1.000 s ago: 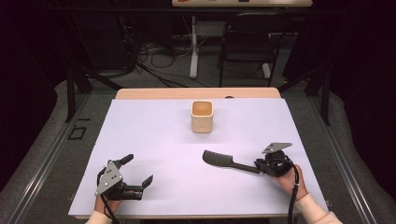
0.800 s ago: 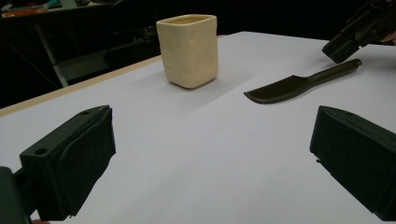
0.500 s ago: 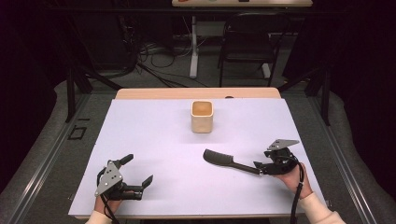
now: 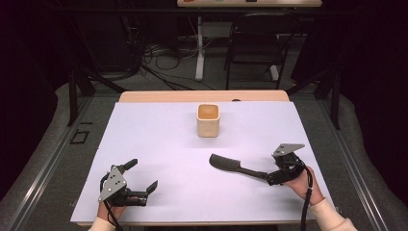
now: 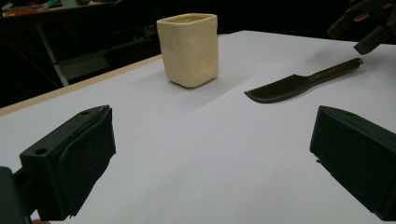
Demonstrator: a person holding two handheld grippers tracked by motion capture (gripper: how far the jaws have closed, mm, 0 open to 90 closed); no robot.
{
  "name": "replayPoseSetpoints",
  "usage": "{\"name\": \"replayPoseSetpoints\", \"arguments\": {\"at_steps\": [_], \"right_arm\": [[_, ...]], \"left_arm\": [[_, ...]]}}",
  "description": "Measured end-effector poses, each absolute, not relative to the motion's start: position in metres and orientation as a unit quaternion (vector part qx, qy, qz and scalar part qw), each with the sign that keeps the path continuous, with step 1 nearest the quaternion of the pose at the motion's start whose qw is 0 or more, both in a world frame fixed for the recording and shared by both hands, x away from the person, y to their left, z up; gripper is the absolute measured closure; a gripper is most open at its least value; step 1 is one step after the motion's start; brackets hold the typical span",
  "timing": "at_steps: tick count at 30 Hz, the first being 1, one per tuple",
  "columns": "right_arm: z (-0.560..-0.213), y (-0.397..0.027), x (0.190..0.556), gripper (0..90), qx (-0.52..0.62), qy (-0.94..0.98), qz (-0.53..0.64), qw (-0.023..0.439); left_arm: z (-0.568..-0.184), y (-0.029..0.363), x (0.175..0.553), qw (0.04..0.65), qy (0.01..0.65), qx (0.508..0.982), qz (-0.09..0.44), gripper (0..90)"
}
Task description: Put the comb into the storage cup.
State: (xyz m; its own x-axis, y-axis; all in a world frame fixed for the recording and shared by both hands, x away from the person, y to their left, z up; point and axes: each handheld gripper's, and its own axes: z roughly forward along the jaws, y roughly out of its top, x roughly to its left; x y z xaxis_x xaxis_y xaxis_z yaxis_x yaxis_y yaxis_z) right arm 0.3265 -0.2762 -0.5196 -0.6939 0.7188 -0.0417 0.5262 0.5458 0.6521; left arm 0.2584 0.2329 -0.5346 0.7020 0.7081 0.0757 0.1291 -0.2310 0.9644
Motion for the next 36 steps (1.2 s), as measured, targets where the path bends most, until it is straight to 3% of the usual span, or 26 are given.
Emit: {"name": "replayPoseSetpoints", "arguments": {"at_steps": [6,36], "right_arm": [[-0.518,-0.269,0.324,0.0,0.343,0.874,0.311,0.15],[-0.511,-0.217,0.333,0.0,0.239,0.928,0.255,0.13]], "left_arm": [[-0.535,0.233,0.259,0.55,0.283,0.741,0.261,0.1],[-0.535,0.233,0.259,0.551,0.282,0.74,0.262,0.1]]}}
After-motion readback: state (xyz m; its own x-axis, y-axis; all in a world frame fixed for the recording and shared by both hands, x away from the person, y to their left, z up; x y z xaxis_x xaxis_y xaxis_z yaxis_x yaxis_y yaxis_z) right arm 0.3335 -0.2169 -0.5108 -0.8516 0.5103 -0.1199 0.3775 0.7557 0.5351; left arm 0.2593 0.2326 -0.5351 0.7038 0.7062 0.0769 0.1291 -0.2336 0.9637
